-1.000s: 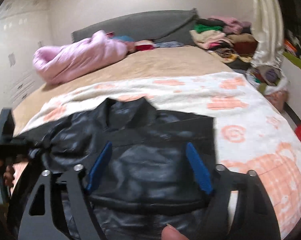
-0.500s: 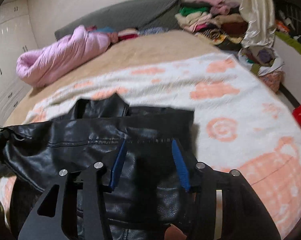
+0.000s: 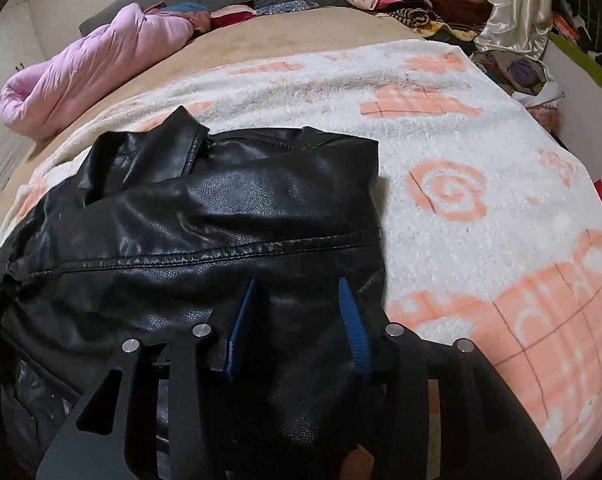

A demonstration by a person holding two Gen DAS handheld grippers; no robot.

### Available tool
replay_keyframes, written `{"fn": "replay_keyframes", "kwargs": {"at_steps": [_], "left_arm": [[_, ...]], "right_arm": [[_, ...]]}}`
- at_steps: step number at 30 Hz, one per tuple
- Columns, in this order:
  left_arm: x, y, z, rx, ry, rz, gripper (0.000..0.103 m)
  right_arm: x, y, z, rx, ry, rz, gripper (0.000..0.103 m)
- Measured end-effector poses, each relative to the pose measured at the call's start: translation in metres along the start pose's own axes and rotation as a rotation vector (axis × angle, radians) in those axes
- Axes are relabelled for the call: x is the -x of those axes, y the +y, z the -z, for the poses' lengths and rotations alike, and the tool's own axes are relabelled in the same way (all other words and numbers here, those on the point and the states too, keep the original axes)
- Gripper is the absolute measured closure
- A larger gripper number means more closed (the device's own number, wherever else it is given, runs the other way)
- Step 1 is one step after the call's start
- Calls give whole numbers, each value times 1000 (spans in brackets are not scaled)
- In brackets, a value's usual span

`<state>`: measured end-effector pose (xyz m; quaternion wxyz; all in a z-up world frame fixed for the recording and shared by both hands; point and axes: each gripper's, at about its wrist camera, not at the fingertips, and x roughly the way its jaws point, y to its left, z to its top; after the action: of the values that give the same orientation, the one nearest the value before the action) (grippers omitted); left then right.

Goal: Fold large clothes

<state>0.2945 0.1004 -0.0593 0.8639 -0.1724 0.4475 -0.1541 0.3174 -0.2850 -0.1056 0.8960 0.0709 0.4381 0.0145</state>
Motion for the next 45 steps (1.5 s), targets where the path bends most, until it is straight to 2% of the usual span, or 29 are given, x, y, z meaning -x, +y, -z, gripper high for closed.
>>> {"fn": "replay_keyframes", "kwargs": {"at_steps": [3, 7, 10, 12, 14, 18, 21, 23, 26, 29, 32, 35, 36, 39, 42, 45], "left_arm": [[7, -1, -2, 1, -11, 12, 94], [35, -9, -6, -5, -48, 33, 70], [58, -21, -8, -47, -119, -31, 59], [68, -30, -6, -71, -145, -53, 58], [67, -41, 0, -102, -132, -26, 58], [42, -53, 21, -146, -15, -17, 57], [21, -50, 31, -153, 43, -67, 58], [12, -42, 33, -135, 67, -71, 57], [6, -35, 33, -113, 78, -53, 57], [5, -31, 32, -101, 76, -36, 57], [6, -32, 33, -108, 70, -37, 57], [9, -33, 33, -100, 61, -30, 57], [11, -33, 33, -98, 58, -27, 55], [19, -38, 30, -97, 43, -16, 48], [27, -43, 29, -92, 26, -6, 35], [34, -46, 29, -80, 13, -2, 21]], "right_arm": [[13, -1, -1, -24, -28, -32, 58], [40, 4, 0, -44, -63, -99, 48], [55, 16, 3, -20, -90, -122, 42], [67, 27, 6, 5, -115, -130, 40], [76, 39, 10, 29, -130, -149, 40], [84, 62, 17, 101, -124, -166, 35], [84, 73, 28, 145, -107, -166, 34], [78, 75, 34, 154, -79, -160, 33], [68, 73, 41, 159, -37, -116, 33], [42, 58, 49, 113, 57, -44, 33], [32, 48, 51, 71, 70, -84, 33], [39, 54, 50, 92, 51, -70, 29], [44, 57, 49, 104, 38, -71, 26], [57, 65, 45, 120, 2, -96, 25], [71, 74, 44, 139, -43, -123, 9], [81, 83, 44, 161, -78, -131, 6]]}}
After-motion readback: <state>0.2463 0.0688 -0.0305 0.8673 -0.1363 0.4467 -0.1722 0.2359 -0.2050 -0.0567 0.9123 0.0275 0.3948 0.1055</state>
